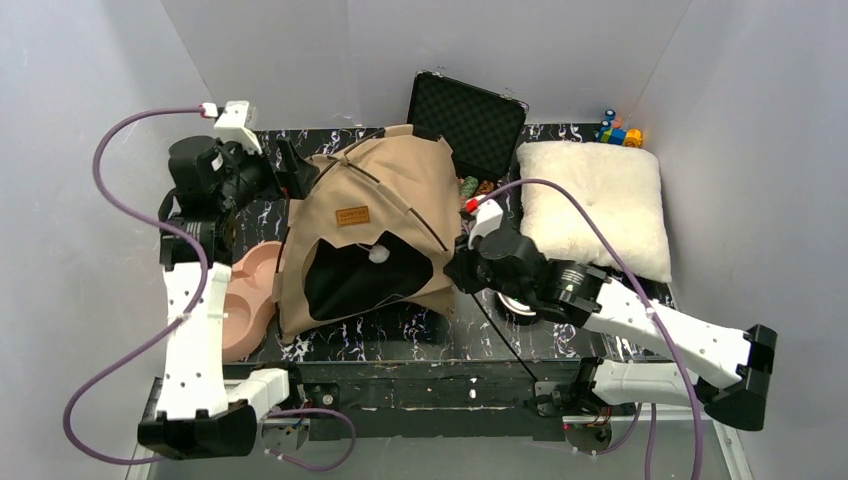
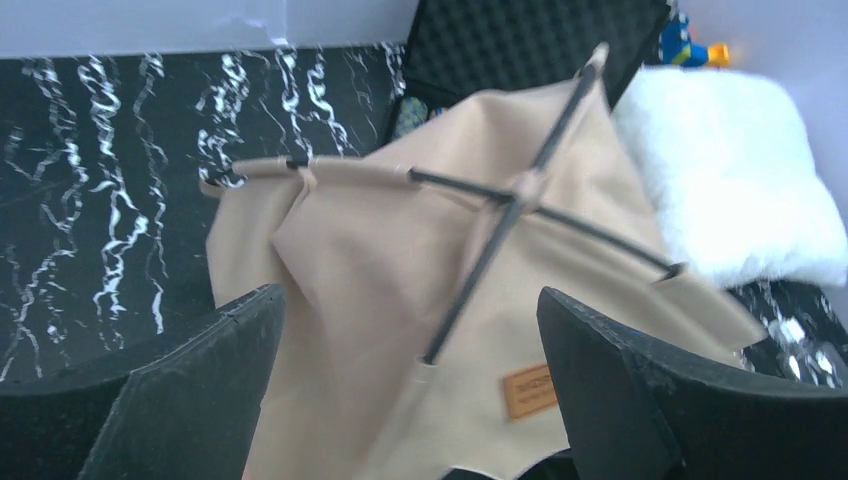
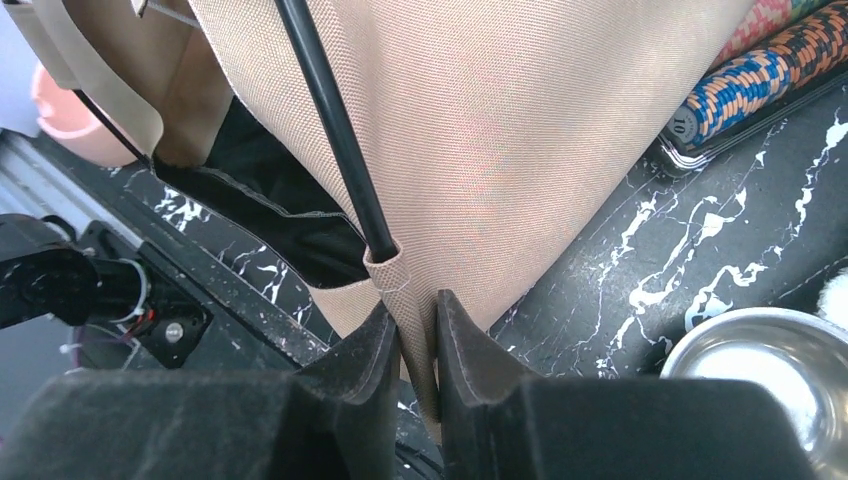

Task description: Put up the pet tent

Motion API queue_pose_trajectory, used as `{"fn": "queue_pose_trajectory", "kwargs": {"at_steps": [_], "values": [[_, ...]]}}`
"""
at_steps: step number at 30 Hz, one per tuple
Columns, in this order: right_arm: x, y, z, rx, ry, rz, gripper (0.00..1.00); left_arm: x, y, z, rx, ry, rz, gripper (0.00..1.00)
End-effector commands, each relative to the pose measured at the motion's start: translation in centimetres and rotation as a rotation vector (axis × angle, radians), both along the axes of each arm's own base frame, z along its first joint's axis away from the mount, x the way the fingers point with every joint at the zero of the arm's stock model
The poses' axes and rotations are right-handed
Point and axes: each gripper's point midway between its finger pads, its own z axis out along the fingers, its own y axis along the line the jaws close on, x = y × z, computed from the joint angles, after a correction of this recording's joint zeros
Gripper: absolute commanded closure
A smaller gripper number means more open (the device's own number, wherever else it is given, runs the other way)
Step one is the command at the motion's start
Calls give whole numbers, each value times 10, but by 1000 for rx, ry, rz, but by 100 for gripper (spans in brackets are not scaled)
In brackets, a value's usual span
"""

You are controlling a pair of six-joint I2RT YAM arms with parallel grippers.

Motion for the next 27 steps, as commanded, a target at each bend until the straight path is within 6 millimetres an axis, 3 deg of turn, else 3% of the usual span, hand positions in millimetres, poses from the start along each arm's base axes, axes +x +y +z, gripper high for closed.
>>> {"fn": "queue_pose_trajectory", "kwargs": {"at_steps": [1,4,6,9,11,13,17,21,27], "values": [[18,11,22,49,-11,-207,99,-35,12,60,-44,-166,121,2],[15,45,22,80,-3,-192,99,-48,-2,42,-129,-105,78,2],[9,70,21,105,15,-146,99,-52,-16,16,-187,-25,14,5],[-1,104,21,113,46,-65,87,-54,-28,-21,-243,69,-30,7],[-5,113,20,96,64,-39,73,-57,-36,-42,-283,114,-63,6],[-11,114,20,89,70,3,53,-58,-42,-51,-319,125,-92,5],[-26,105,31,110,58,93,30,-56,-51,-68,-374,163,-129,4],[-41,85,28,96,85,133,27,-51,-52,-80,-403,185,-119,4],[-68,53,1,69,173,180,26,-46,-56,-92,-461,201,-121,14]]}}
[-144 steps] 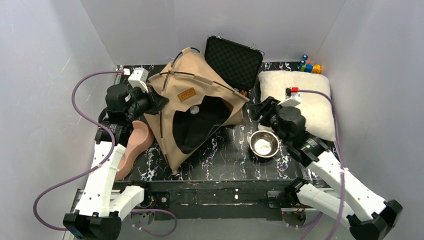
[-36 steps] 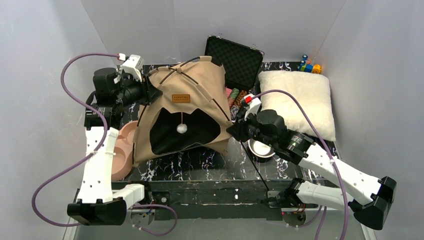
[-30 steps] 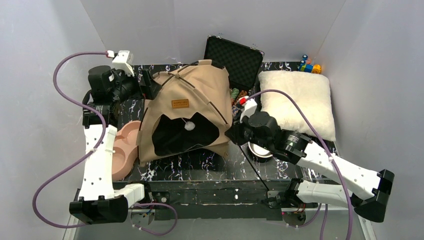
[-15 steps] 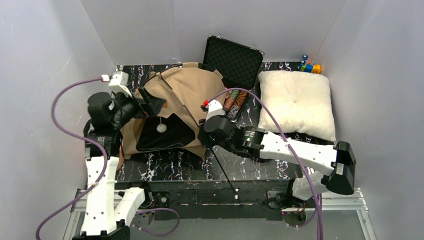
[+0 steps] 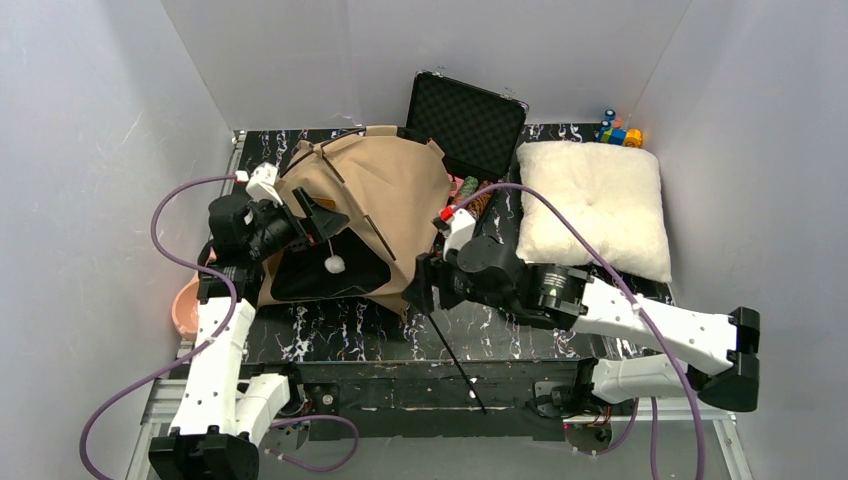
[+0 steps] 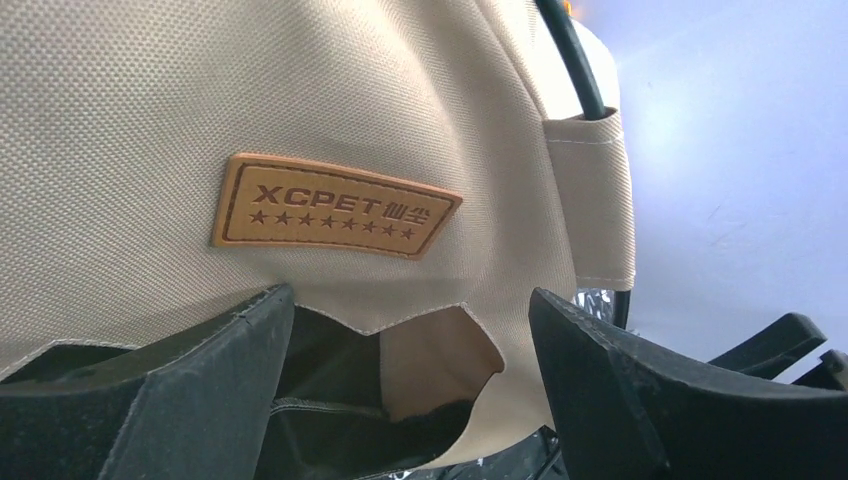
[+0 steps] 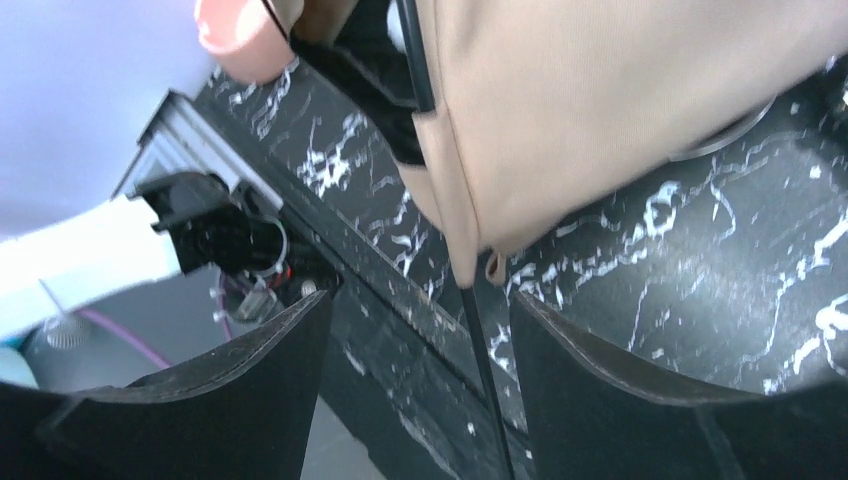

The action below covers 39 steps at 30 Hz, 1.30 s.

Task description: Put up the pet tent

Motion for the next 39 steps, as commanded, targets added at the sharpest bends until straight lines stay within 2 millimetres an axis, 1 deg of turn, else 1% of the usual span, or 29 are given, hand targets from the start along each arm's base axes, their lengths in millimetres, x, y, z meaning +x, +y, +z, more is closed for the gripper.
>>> {"fn": "queue_pose_trajectory", "kwargs": {"at_steps": [1,4,5,7,9,11,12,13,15,17,18,19,21,22,24,27,32,35,39], "values": [[-27,-19,-28,-30,79,79,27,2,-7,2,-65,-25,-16,17],[-42,-27,-50,-47,129,123,27,4,-7,0,-84,-16,1,27],[-45,-29,-59,-60,146,130,27,4,-6,0,-86,-15,4,28],[-55,-32,-73,-74,182,154,27,3,-7,0,-94,-18,5,28],[-65,-33,-87,-99,214,177,29,2,-7,-2,-95,-23,4,26],[-72,-33,-101,-126,240,187,33,2,-8,-7,-94,-23,0,27],[-75,-33,-105,-136,251,190,38,2,-8,-8,-93,-20,-3,28],[-78,-33,-109,-147,258,197,46,2,-9,-8,-91,-24,-15,29],[-81,-28,-108,-149,258,204,67,-1,-13,-1,-78,-66,-56,28],[-78,-21,-98,-136,235,198,87,-8,-16,14,-39,-154,-106,22],[-75,-16,-91,-127,219,197,97,-14,-18,23,-12,-210,-139,18],[-73,-12,-86,-121,201,194,99,-21,-20,32,10,-263,-169,13],[-66,-4,-73,-107,170,179,99,-37,-25,46,42,-354,-228,5],[-63,0,-68,-102,157,173,99,-45,-27,52,45,-384,-247,4],[-57,8,-59,-93,137,161,99,-53,-28,55,30,-390,-244,3],[-54,19,-53,-83,127,162,99,-59,-27,57,-5,-398,-210,5],[-58,31,-51,-51,151,185,99,-59,-31,60,-96,-377,-209,9],[-61,33,-51,-35,162,190,99,-56,-33,68,-163,-378,-197,13],[-62,35,-51,-30,168,190,99,-46,-36,70,-245,-339,-199,21]]}}
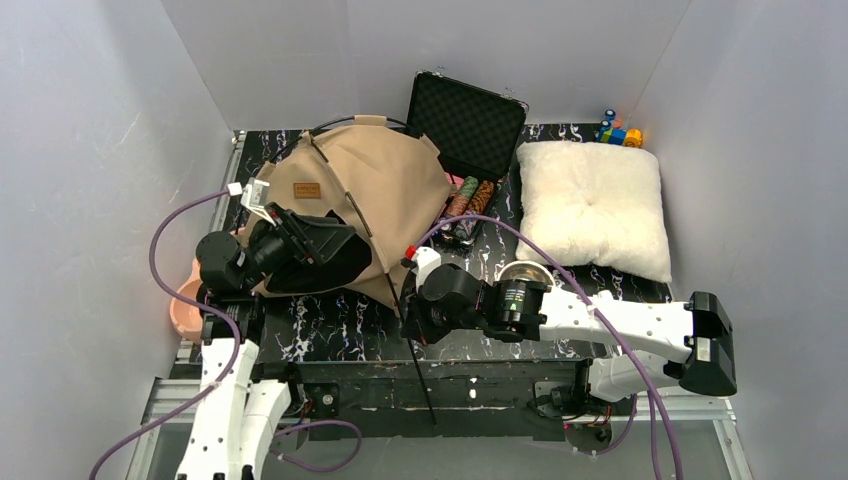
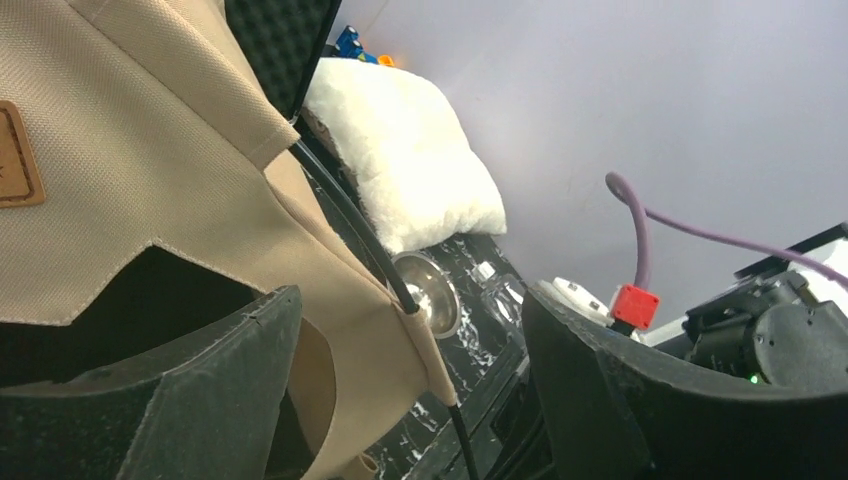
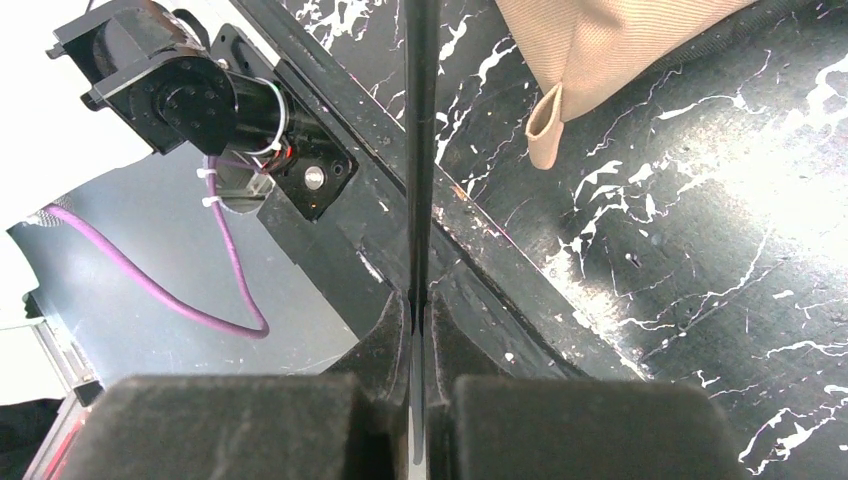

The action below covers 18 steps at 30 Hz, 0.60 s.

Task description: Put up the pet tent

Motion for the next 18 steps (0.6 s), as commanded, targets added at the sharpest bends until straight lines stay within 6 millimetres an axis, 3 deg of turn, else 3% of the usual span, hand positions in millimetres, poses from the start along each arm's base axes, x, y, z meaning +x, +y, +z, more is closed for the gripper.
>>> {"fn": "queue_pose_trajectory", "kwargs": {"at_steps": [1,7,18], "values": [[0,20,28,117,-11,3,99,4,-6,15,-109,7,-46,23],[-1,20,28,115,-13,3,99,12,-7,16,-139,25,-49,25],[-2,19,27,113,-10,0,99,16,-34,8,-138,50,-151,30]]}}
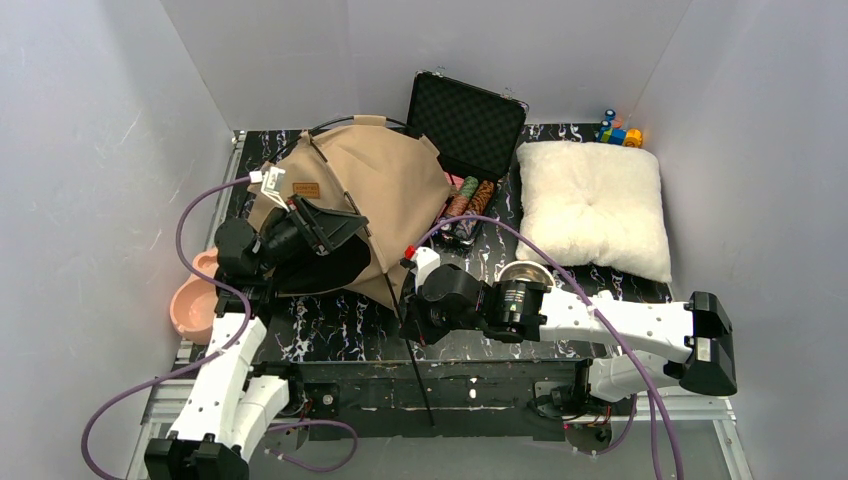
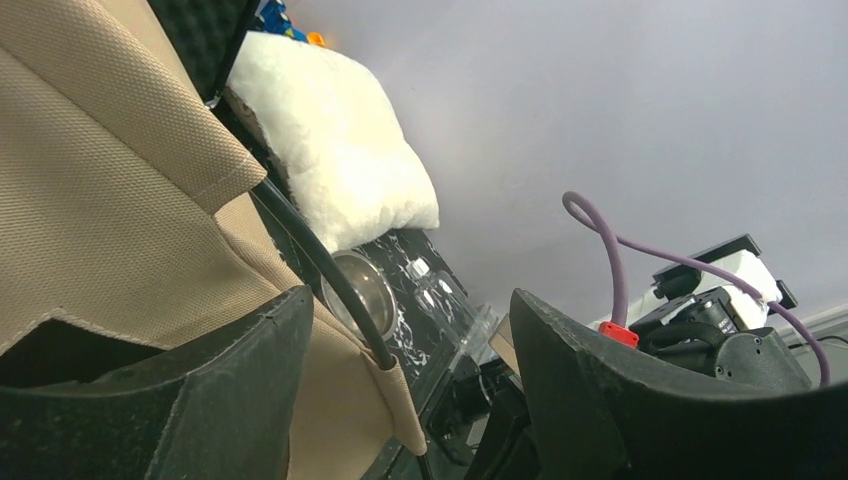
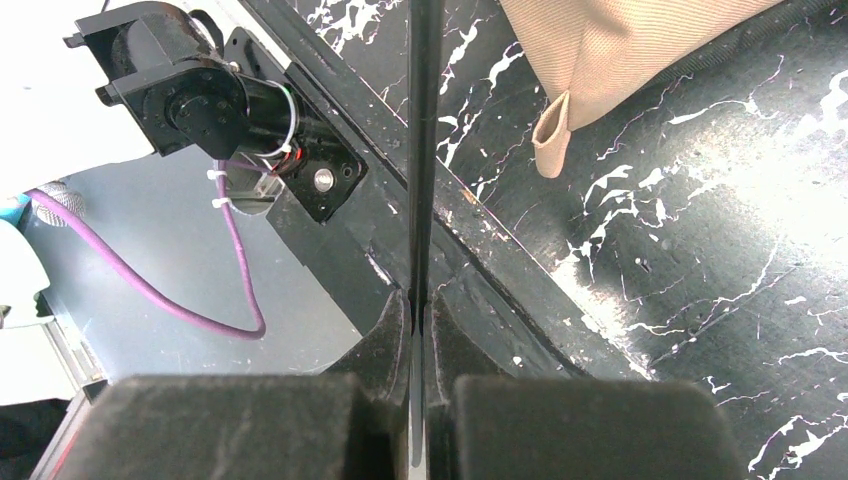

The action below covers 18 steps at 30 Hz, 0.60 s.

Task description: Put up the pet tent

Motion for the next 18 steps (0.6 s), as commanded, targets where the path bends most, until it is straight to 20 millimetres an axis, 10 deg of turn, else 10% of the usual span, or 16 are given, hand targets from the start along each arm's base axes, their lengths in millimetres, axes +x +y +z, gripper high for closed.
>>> {"fn": "queue_pose_trajectory", "kwargs": {"at_steps": [1,18], "values": [[1,15,24,94,-14,-7,99,1,-9,6,3,-41,-28,30],[19,2,28,80,-77,-103,99,-15,-48,-2,-30,-103,-223,38]]}}
